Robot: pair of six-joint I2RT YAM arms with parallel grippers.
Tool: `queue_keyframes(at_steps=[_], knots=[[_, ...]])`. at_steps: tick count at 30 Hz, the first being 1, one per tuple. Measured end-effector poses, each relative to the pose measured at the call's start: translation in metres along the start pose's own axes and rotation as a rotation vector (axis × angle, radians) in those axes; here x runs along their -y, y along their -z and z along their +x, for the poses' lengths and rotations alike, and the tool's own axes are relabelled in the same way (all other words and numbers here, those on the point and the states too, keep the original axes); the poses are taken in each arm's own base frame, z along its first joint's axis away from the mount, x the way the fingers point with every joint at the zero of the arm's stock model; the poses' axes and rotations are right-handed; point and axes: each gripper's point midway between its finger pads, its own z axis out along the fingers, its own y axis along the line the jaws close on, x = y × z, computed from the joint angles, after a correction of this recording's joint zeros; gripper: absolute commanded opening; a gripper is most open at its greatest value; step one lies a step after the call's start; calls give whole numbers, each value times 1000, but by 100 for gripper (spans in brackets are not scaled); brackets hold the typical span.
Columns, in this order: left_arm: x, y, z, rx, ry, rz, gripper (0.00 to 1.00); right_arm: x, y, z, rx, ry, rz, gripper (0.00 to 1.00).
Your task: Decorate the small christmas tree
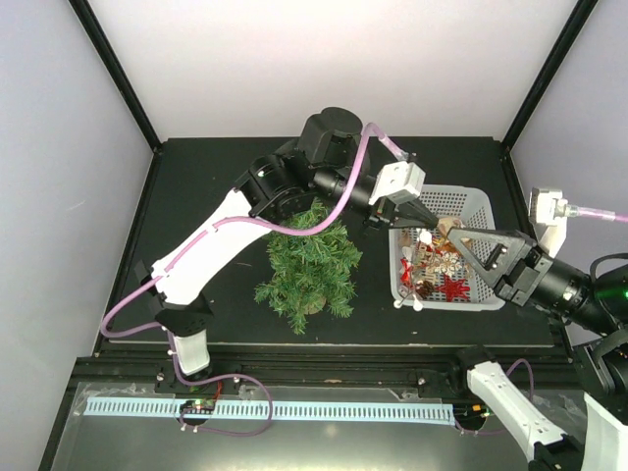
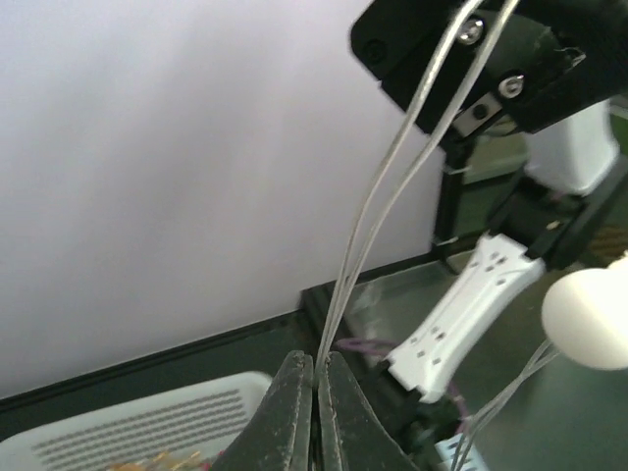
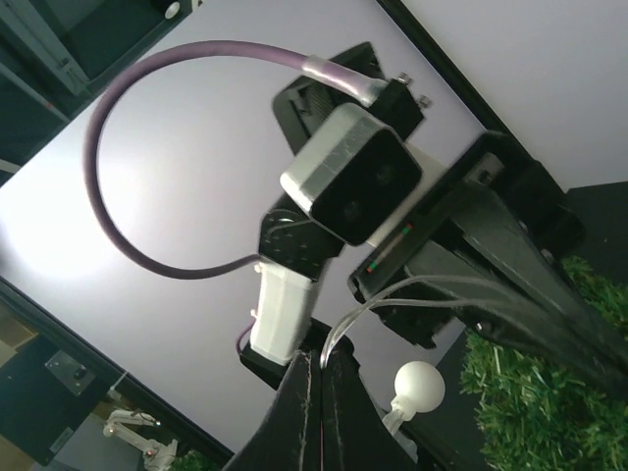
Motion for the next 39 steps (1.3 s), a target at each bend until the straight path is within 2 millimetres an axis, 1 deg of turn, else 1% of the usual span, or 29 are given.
queue_keyframes(at_steps=[3, 6, 9, 12, 15, 19, 21, 26, 28, 31, 35, 39], knots=[[-7, 11, 1, -46, -76, -108, 2, 5, 3, 5, -3, 5, 21, 1], [-13, 29, -6, -83, -179, -226, 1, 10, 8, 10, 0, 22, 56, 1], [-15, 54, -25, -104, -317, -370, 1, 21, 13, 16, -2, 31, 115, 1], [-3, 69, -47, -114, -467, -459, 2, 33, 14, 18, -3, 39, 165, 1], [5, 71, -58, -143, -595, -517, 2, 36, 14, 17, 5, 63, 184, 1], [3, 66, -63, -222, -759, -612, 2, 36, 18, 14, 23, 86, 206, 1], [4, 64, -65, -250, -813, -643, 2, 35, 22, 12, 36, 102, 222, 1], [13, 58, -73, -294, -937, -700, 1, 32, 31, -2, 95, 162, 289, 1], [13, 57, -71, -328, -991, -720, 2, 30, 34, -6, 110, 181, 307, 1], [4, 58, -65, -394, -1059, -764, 1, 25, 35, -11, 121, 201, 308, 1], [-16, 60, -62, -487, -1157, -858, 2, 17, 30, -6, 85, 195, 256, 1], [-37, 60, -73, -527, -1219, -954, 2, 11, 18, 2, 22, 164, 158, 1]])
